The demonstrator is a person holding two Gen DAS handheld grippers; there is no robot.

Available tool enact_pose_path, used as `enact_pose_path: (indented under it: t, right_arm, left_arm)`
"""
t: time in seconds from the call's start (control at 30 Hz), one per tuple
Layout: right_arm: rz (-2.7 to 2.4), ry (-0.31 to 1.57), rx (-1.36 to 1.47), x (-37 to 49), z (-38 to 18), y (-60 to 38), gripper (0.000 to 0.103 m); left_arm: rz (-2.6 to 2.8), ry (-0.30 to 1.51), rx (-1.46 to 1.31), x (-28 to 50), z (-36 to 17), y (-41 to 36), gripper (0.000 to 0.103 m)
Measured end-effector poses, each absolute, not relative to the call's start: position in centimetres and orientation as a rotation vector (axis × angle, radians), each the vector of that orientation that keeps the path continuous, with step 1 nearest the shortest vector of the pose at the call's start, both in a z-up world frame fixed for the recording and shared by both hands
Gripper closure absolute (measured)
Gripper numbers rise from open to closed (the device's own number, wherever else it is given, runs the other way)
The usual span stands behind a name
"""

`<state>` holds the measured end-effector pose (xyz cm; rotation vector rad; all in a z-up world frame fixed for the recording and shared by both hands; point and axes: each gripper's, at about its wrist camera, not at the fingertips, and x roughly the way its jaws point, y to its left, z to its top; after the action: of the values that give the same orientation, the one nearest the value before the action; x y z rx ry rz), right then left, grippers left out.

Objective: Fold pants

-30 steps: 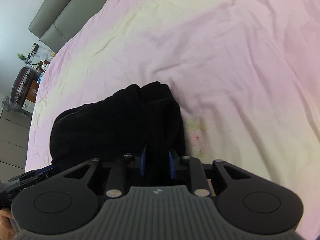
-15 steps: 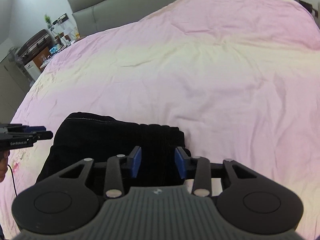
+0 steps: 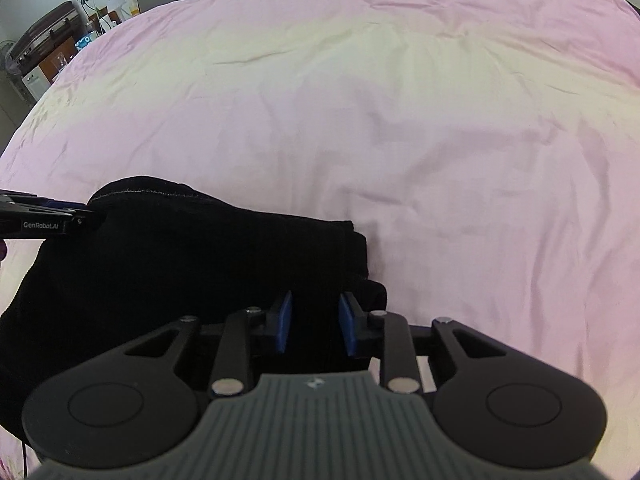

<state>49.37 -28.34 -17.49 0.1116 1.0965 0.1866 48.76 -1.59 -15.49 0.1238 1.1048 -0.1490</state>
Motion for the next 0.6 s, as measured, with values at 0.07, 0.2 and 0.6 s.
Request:
enact_pose_path:
  t: [0.07, 0.2, 0.6]
  right_arm:
    - [0.182, 1.104, 0.141, 49.6, -17.6, -28.6, 0.080]
    - [0.172, 1.086, 0.106, 49.0, -16.8, -27.9, 0.079]
    - [0.286, 0.878, 0.047, 36.4, -11.8, -25.6, 0.074]
  left_arm:
    - [-0.138, 1.115, 0.117, 48.9, -15.4, -1.6, 0.060]
    - [-0.137, 1.064, 0.180, 47.5, -13.3, -1.9, 0.057]
    - [-0.225, 0.904, 0.266, 33.6, -7.6, 0.7, 0.050]
